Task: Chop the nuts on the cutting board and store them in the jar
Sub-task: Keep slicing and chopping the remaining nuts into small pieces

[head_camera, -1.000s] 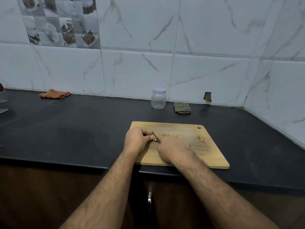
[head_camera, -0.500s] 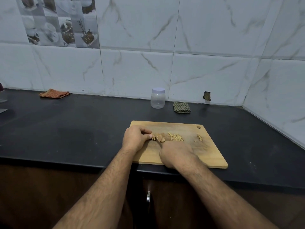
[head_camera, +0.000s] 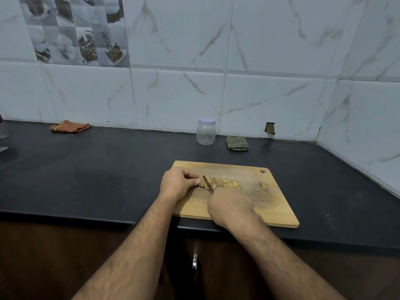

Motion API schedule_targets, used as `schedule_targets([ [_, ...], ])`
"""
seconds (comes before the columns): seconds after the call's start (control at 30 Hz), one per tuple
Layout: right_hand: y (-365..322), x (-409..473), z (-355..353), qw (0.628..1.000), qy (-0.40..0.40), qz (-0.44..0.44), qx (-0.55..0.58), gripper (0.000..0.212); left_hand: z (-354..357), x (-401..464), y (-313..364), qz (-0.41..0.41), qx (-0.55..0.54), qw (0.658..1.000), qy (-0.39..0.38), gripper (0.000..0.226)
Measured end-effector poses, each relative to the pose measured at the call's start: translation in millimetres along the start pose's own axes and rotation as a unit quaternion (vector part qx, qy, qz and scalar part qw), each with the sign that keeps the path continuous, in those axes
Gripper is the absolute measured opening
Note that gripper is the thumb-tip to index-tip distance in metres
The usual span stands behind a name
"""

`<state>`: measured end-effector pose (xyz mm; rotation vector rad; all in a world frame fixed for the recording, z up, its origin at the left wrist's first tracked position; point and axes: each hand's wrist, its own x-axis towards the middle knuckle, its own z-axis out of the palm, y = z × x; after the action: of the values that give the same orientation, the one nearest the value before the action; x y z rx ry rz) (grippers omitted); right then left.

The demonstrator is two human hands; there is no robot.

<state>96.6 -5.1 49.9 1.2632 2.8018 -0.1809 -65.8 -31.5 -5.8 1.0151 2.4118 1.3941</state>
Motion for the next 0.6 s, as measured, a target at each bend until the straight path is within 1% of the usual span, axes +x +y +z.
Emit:
schedule_targets([
  [0.2,-7.3,6.9,-1.8,1.0,0.016,-0.015,-0.007,0.031,2.2,0.9,-1.3,-0.003,-0.005,1.0,0.013,0.007],
  [0.4,-9.4,10.3,0.3,1.0,0.02,-0.013,-0.013,0.031,2.3,2.4,-1.5,-0.006,0.002,1.0,0.008,0.01],
  [0.6,-8.6,11.8,4.0,0.999,0.031,-0.018,-0.028,0.032,2.3,2.0,-0.1,-0.008,0.005,1.0,0.006,0.008],
])
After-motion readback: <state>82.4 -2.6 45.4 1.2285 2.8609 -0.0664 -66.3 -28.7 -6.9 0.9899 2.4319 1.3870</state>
